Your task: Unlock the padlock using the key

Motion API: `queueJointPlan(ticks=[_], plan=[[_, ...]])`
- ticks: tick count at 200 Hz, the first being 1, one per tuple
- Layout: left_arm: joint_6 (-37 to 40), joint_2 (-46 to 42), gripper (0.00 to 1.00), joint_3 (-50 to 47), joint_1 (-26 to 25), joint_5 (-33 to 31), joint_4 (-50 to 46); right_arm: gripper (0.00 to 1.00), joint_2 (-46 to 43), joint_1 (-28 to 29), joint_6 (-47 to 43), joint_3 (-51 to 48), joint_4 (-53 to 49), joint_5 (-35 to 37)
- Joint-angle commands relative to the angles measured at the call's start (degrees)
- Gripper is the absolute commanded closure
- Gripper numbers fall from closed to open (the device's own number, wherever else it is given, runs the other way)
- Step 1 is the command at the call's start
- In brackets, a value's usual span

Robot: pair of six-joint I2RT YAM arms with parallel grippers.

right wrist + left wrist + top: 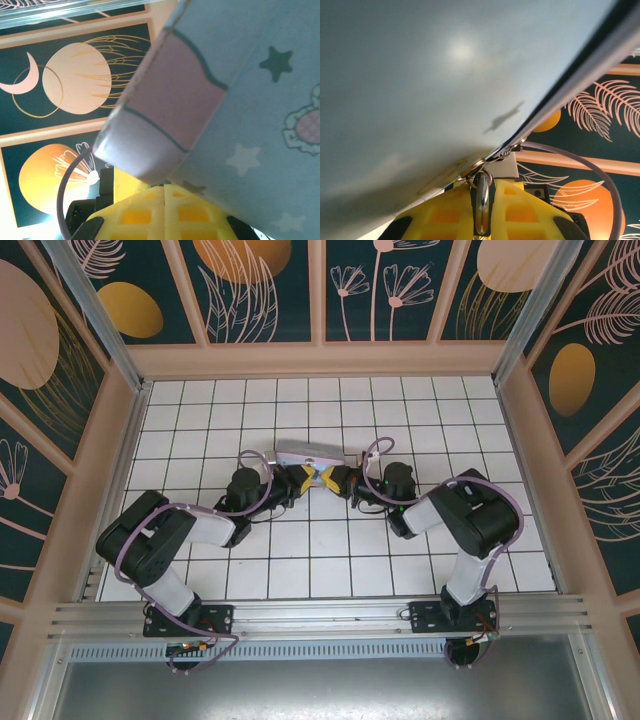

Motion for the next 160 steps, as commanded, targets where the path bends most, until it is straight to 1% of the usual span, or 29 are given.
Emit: queueJointPlan(ticks=[1,33,71,74,89,110,145,160], plan=[[-4.1,1.0,1.0,-0.6,-3.3,9.7,11.5,1.0,2.3,0.9,1.2,0.9,10.8,-0.7],[-6.6,1.9,1.0,-0.6,-3.3,9.5,15.2,1.0,4.3,0.0,-0.3,1.1,12.2,-2.5],[-6.9,1.2,1.0,-0.5,-3.3,10.0,15.3,1.0,5.9,-0.1,-3.0,1.9,12.6,-5.3],[-7.0,1.1,1.0,-0.5,-3.3,10.1,15.2,1.0,6.0,-1.6,-3.3,2.0,12.4,-5.4],[-6.9,0.8,1.0,-0.6,-3.3,10.3,15.2,1.0,6.3,-2.1,-5.3,2.7,12.4,-6.9],[-6.9,0.3,1.0,-0.6,-3.3,10.3,14.8,1.0,5.5,-2.2,-10.5,4.2,7.9,-8.5],[-6.6,0.4,1.0,-0.2,-3.3,10.6,14.5,1.0,3.5,-1.1,-14.6,7.0,6.0,-10.6],[-6.5,0.6,1.0,-0.1,-3.3,10.7,14.3,1.0,2.1,-0.7,-17.4,8.8,1.0,-10.8]])
